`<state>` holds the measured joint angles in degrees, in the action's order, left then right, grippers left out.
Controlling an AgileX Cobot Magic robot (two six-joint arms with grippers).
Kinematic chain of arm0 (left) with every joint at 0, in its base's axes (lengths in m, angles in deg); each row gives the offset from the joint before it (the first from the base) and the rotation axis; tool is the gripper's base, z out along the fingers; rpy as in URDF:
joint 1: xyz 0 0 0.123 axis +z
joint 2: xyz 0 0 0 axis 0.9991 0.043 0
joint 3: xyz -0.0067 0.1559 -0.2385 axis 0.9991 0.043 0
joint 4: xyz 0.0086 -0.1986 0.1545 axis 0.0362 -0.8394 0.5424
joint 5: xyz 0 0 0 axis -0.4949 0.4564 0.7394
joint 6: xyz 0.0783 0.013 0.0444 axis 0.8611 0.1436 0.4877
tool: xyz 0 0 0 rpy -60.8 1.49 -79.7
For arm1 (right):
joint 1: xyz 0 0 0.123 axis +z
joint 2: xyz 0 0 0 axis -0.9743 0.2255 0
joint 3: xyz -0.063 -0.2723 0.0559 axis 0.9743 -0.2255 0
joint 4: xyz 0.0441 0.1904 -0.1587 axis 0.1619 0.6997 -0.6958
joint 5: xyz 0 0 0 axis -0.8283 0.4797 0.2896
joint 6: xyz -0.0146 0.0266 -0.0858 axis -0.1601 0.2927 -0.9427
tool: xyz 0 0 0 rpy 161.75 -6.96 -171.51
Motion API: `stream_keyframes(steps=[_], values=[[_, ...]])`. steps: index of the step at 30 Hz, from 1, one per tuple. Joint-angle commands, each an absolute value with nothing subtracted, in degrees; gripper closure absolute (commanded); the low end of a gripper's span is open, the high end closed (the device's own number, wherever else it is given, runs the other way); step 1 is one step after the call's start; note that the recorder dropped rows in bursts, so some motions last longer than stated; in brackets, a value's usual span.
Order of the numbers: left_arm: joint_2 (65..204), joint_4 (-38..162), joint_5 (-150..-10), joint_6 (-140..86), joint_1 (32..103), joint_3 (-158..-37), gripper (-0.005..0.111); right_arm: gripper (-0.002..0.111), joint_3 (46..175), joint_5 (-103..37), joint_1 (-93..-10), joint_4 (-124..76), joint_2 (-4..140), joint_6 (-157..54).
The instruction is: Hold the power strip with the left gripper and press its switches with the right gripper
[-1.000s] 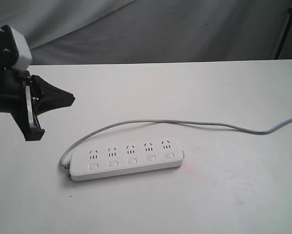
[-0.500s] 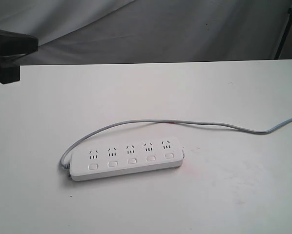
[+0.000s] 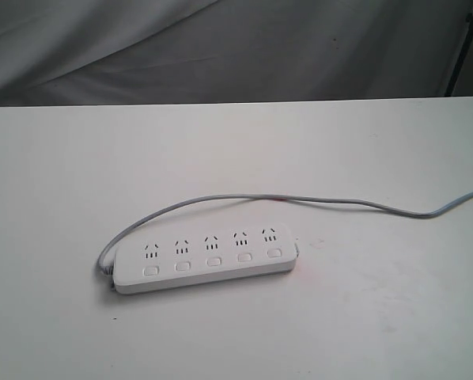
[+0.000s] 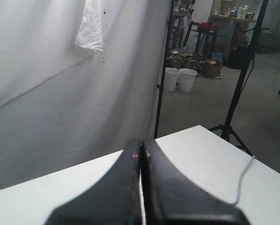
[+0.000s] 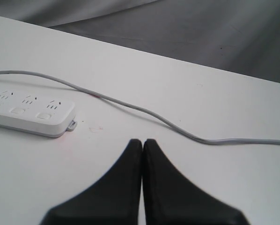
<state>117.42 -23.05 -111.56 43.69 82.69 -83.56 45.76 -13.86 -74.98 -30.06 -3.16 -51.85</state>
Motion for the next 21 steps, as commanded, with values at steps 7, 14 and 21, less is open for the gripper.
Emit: stream_keyframes(steps=[7, 14, 21], values=[[115.91, -23.92, -111.3, 43.2, 82.66, -83.78, 0.107, 0.108, 45.57, -13.89, -74.85, -29.68, -3.52, -51.71], [114.85, -23.49, -111.18, 43.2, 82.66, -83.78, 0.107, 0.108, 45.57, -13.89, -74.85, -29.68, -3.52, -51.71], [101.9, -23.39, -111.56, 43.2, 84.36, -83.78, 0.107, 0.108, 45.57, -13.89, -74.85, -29.68, -3.52, -51.71]])
